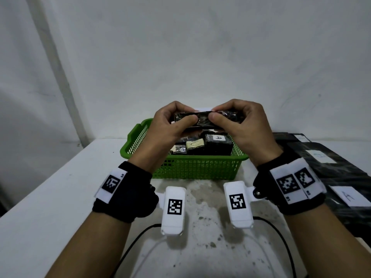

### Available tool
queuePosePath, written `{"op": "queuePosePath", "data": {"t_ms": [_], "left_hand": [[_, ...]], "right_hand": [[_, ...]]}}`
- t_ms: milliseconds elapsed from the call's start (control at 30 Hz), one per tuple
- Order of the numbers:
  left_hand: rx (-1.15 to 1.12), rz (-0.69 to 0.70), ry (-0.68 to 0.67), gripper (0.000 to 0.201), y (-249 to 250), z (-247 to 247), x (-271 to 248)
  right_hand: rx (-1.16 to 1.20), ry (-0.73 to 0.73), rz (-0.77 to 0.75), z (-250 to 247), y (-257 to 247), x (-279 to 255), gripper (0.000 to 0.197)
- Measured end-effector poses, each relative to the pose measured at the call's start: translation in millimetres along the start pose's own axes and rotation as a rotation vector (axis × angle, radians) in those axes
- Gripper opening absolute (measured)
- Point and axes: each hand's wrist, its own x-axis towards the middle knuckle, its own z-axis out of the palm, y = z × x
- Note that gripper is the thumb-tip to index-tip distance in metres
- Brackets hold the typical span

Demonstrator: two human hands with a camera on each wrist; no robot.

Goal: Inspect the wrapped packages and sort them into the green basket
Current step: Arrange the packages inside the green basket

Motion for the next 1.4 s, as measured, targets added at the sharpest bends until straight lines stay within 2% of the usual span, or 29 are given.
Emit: {"op": "queuePosePath", "data": {"t_ms": [67, 167, 233, 333, 400, 467, 533, 600, 733, 900, 967, 1033, 1100, 1267, 1333, 1400], "left_hand": [[-0.067, -0.022, -0.02, 0.011, 0, 0, 1], [-0.171, -0.053, -0.009, 0.029, 1, -3, 2], [-0.188, -0.071, -0.018, 0.034, 1, -2, 1], [-0.222, -0.076, -0.038, 0.035, 0, 3, -1], [-0.19, -0.037, -0.039, 0.03, 0, 6, 0], [-0.155, 0.023, -0.029, 0.021, 0, 8, -1], [-0.125, 0.057, -0.024, 0.022, 1, 9, -3], [-0.099, 0.052, -0.033, 0.031, 4, 11, -4], [-0.085, 0.012, -0.046, 0.034, 8, 14, -4], [-0.11, -0.053, -0.006, 0.021, 9, 16, -3], [-0.108, -0.121, 0.025, 0.027, 7, 15, -2], [-0.096, -0.187, -0.008, 0.041, 5, 13, -1], [-0.12, -0.243, -0.068, 0.047, 5, 11, -2], [-0.195, -0.246, -0.073, 0.026, 7, 9, 0], [-0.162, -0.223, -0.089, 0.029, 6, 8, 0], [-0.125, -0.202, -0.114, 0.033, 4, 7, 0]], "right_hand": [[-0.009, 0.015, 0.0, 0, 0, -1, 0.015], [-0.157, 0.09, 0.028, -1, 7, 0, 0.037], [-0.257, 0.161, 0.022, -2, 10, -1, 0.037], [-0.252, 0.194, 0.045, -3, 13, 0, 0.033], [-0.196, 0.092, 0.099, -5, 15, 2, 0.049], [-0.027, -0.075, 0.186, -6, 17, 3, 0.073], [0.123, -0.203, 0.273, -6, 15, 1, 0.088], [0.198, -0.233, 0.292, -6, 13, -1, 0.088], [0.279, -0.179, 0.263, -4, 14, -1, 0.075], [0.265, -0.075, 0.16, 1, 13, -1, 0.057], [0.268, -0.045, 0.129, 3, 12, -2, 0.054], [0.216, -0.066, 0.096, 2, 13, -4, 0.06], [0.198, -0.116, 0.058, 2, 16, -5, 0.067], [0.208, -0.313, 0.052, -5, 19, -5, 0.103], [0.252, -0.274, 0.082, -6, 17, -4, 0.103], [0.285, -0.134, 0.153, -5, 12, -1, 0.094]]}}
